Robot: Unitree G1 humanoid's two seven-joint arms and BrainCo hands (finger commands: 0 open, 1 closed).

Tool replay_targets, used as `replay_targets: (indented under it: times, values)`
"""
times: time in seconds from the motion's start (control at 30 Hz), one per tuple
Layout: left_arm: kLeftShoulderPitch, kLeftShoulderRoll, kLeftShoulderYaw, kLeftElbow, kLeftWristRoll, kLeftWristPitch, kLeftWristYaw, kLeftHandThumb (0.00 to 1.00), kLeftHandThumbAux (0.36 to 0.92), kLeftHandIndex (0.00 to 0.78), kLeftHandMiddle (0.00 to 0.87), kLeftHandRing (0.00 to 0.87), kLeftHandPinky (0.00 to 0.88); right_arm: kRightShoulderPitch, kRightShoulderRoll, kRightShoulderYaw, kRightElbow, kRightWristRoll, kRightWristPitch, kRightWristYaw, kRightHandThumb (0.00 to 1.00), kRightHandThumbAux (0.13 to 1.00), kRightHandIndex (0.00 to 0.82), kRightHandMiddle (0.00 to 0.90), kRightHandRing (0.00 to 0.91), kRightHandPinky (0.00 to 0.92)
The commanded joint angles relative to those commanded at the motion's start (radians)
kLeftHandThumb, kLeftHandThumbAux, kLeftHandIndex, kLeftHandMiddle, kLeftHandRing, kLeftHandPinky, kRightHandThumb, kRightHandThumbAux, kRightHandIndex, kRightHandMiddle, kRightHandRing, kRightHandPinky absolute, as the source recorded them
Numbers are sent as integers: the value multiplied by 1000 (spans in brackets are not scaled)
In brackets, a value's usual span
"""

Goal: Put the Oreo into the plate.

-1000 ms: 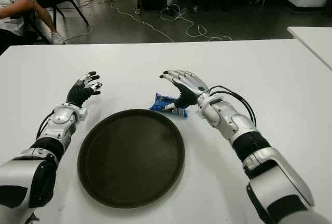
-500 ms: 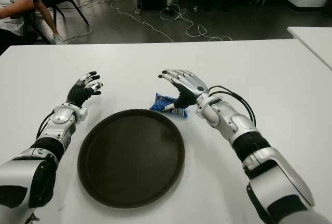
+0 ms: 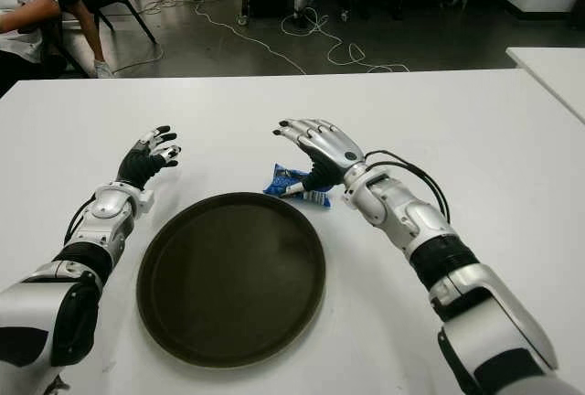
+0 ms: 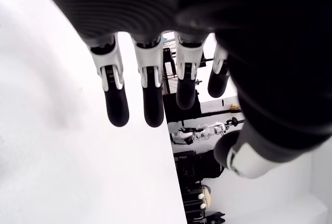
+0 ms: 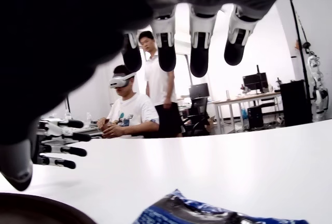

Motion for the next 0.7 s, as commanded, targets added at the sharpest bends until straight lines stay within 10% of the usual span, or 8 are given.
replay_targets:
  times: [0.37,0.7]
  values:
    - [2,1,-3,-1,3,-7,0,242,665,58,147,191,261,14,0,-2,-37,-6,76,31,0,537,57,104,112,137]
    - [3,2,-5,-1,5,-11,-4,224,685,54,139,185,246,118,-4,-19,-358,-63,346,199,0,594,57,98,113,121]
